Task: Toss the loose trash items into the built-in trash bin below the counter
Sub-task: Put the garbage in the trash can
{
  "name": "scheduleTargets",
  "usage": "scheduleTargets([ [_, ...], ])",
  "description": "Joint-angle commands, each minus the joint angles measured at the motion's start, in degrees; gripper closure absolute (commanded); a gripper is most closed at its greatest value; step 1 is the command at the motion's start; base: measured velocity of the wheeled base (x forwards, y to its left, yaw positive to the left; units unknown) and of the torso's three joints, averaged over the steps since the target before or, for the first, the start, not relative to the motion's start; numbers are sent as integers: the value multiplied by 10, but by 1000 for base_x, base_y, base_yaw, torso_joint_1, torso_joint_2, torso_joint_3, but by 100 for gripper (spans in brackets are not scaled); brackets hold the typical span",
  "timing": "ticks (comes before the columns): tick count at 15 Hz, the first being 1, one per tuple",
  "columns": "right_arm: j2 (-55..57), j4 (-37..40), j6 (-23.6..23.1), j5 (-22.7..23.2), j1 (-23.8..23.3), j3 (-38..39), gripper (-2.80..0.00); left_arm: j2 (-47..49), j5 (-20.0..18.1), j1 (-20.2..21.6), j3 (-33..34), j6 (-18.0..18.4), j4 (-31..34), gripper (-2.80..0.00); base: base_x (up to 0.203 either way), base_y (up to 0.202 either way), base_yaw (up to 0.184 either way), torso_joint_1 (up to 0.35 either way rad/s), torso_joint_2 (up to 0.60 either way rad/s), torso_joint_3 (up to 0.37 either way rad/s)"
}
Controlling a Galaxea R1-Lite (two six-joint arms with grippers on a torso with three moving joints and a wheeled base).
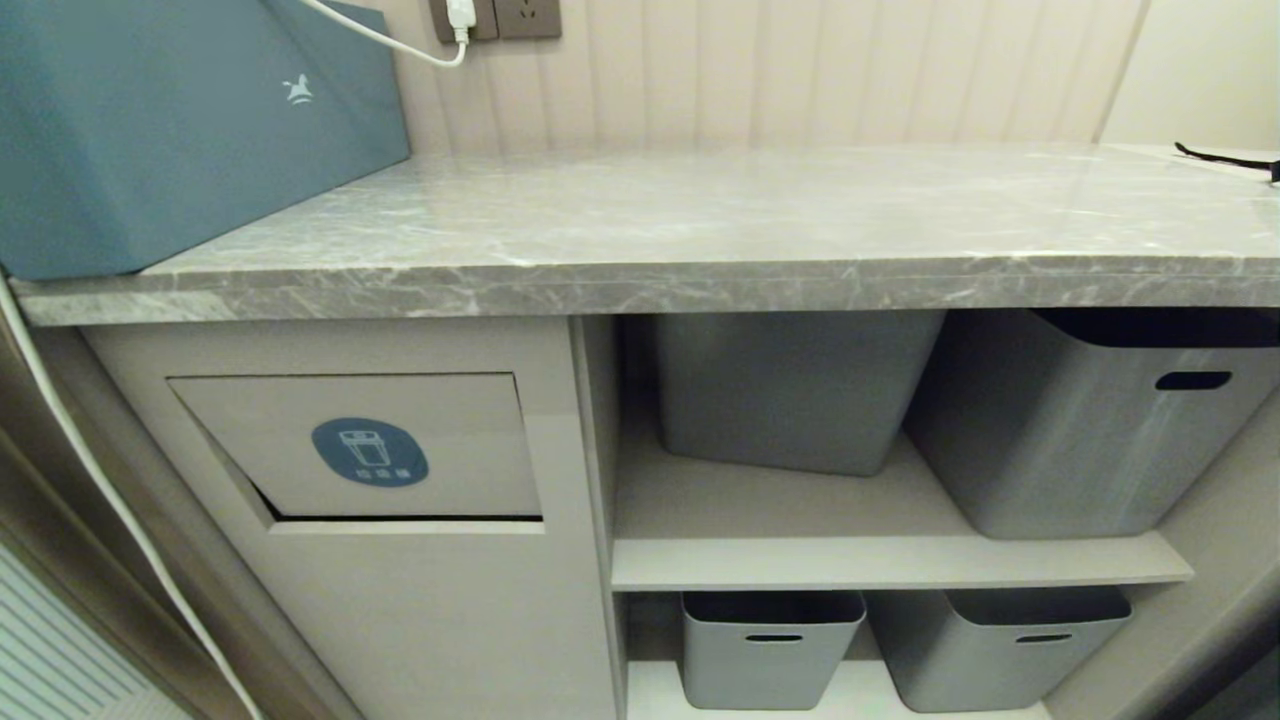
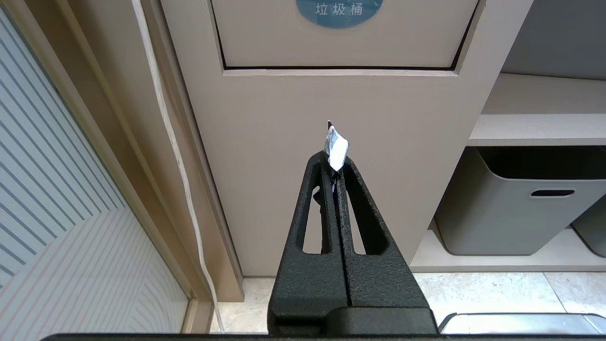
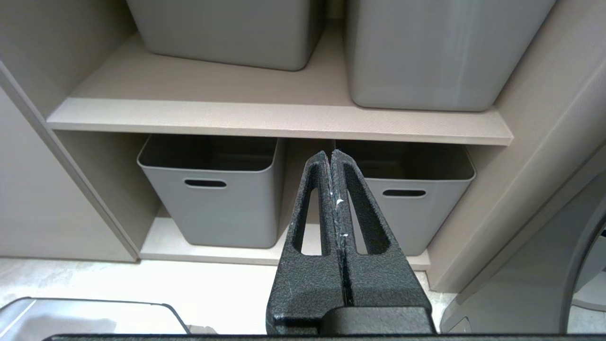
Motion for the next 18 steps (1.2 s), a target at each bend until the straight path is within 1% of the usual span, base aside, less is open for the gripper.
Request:
scheduleTargets([
  [1, 0, 0, 6, -1, 0, 0, 0, 0, 0, 0, 0, -1, -1, 0, 0, 0, 0, 1, 35, 35],
  [10, 0, 0, 6, -2, 1, 0, 0, 0, 0, 0, 0, 0, -5, 0, 0, 0, 0, 0, 0, 0],
  [12, 0, 0, 6, -2, 1, 0, 0, 10, -11, 0, -26, 6, -3, 0, 0, 0, 0, 0, 0, 0],
  [13, 0, 0, 6, -2, 1, 0, 0, 34, -24, 0, -58, 6, -2, 0, 0, 0, 0, 0, 0, 0],
  [14, 0, 0, 6, -2, 1, 0, 0, 77, -45, -3, -87, 4, -2, 0, 0, 0, 0, 0, 0, 0],
  [15, 0, 0, 6, -2, 0, 0, 0, 136, -72, -5, -117, 0, -3, 0, 0, 0, 0, 0, 0, 0],
  [16, 0, 0, 6, -2, 1, 0, 0, 214, -100, -7, -151, -6, -6, 0, 0, 0, 0, 0, 0, 0],
  [18, 0, 0, 6, -2, 1, 0, 0, 361, -138, -10, -194, -24, -28, 0, 0, 0, 0, 0, 0, 0],
])
